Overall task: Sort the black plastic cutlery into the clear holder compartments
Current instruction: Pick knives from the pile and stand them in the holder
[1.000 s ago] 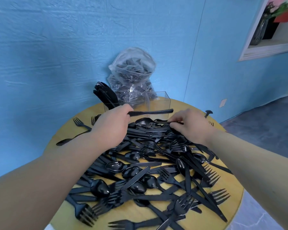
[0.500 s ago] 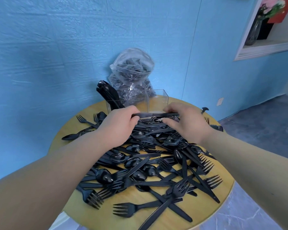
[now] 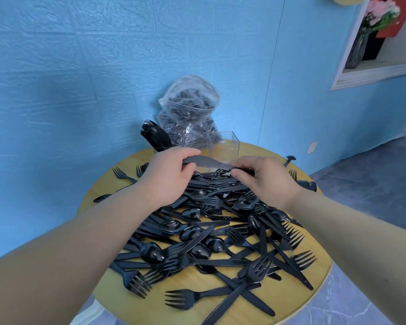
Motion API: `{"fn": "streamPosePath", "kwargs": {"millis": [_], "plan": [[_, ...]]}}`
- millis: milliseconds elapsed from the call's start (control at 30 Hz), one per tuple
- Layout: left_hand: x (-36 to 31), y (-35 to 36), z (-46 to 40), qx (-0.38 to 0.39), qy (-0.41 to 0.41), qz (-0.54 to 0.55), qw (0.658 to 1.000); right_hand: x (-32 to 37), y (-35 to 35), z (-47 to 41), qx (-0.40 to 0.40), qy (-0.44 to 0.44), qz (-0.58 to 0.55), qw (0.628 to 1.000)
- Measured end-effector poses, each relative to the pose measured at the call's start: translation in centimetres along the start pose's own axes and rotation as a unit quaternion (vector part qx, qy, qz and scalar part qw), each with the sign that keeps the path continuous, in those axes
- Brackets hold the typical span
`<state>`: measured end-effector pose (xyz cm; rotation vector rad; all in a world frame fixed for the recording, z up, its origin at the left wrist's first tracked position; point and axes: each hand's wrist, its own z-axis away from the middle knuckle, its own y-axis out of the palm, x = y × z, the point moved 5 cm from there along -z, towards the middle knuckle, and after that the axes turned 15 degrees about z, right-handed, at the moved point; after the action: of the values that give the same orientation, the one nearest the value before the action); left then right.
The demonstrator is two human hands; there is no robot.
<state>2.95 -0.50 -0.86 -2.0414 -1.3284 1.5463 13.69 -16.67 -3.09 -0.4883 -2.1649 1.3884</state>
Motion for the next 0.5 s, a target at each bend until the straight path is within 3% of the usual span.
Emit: {"fn": "streamPosePath", "kwargs": {"millis": [133,233,367,500], "plan": [[0.5,-0.5,-0.1,-0.007,0.01,0.01,1.0,1.6,0.2,-1.1,-0.025,-0.029,0.008,0.999],[0.9,-3.5,-1.0,-0.068,0.007,0.009,0.998,3.3,0.6,-2.5,-0.027,-0.059,0.024,0.998],[1.4,-9.8,-3.3,-0.177,0.024,-0.074,0.981,5.2,0.9,-5.7,-0.054,-0.061,0.068,0.994],[2.6,-11.8,-5.2,-0.173,0.038,-0.142,0.974,6.5,2.0,-8.9,-0.013,-0.059,0.131,0.99]]}}
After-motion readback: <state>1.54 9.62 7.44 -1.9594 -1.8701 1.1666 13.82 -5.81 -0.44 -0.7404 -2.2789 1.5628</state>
